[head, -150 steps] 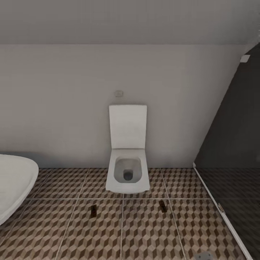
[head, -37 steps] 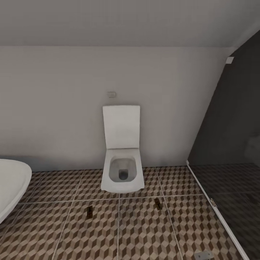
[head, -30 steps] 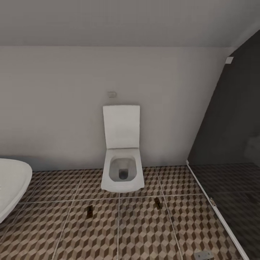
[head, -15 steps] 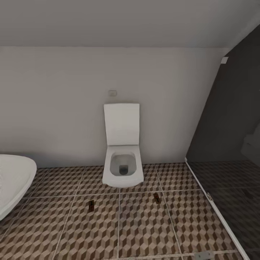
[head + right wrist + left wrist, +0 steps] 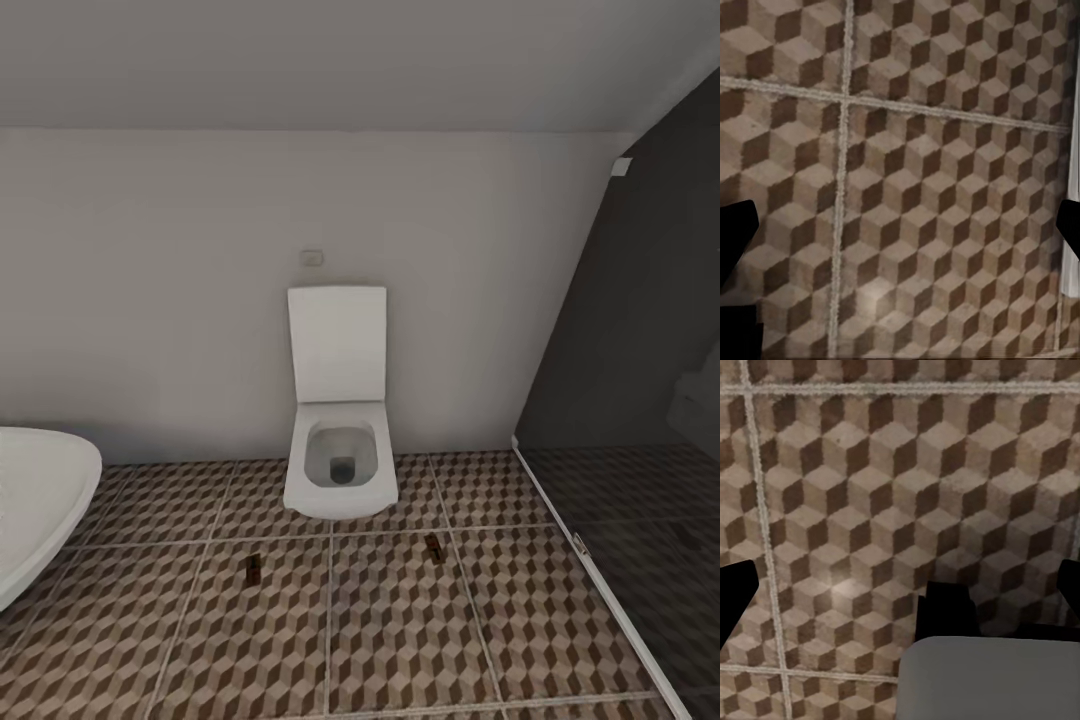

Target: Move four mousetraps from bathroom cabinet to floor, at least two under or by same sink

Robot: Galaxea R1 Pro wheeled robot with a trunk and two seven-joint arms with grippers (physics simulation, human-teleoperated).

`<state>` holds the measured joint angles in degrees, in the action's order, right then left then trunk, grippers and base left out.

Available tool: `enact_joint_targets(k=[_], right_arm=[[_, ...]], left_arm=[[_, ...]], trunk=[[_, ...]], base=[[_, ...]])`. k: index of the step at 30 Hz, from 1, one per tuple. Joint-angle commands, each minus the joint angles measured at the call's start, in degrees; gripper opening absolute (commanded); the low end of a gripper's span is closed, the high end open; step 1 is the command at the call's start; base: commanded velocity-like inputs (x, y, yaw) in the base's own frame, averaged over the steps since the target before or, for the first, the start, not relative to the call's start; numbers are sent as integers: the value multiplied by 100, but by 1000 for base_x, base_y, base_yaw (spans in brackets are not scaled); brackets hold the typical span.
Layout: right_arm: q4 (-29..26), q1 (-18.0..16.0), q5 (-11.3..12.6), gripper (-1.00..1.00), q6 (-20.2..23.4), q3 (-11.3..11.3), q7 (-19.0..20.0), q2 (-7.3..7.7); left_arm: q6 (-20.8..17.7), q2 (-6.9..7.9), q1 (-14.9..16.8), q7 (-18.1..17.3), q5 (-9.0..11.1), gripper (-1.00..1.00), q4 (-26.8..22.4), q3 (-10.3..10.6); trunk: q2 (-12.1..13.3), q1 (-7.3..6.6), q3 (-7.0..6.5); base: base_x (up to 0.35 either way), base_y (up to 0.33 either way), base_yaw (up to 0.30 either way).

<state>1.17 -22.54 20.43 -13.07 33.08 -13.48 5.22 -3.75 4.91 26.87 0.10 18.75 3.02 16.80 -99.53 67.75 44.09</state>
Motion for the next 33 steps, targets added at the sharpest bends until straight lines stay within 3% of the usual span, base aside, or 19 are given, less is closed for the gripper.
enact_joint_targets(k=[1,33], right_arm=[[20,1,49,100,-25,49,-3,-1],[50,65,51,100,-29,58,-4,-19]], left_arm=[[-14,-1,4,1,53,100,5,49],[-11,1,6,-1,50,100,6,52]], trunk=[[-2,-1,4],[-2,-1,4]], base=[[0,0,0],[0,0,0]])
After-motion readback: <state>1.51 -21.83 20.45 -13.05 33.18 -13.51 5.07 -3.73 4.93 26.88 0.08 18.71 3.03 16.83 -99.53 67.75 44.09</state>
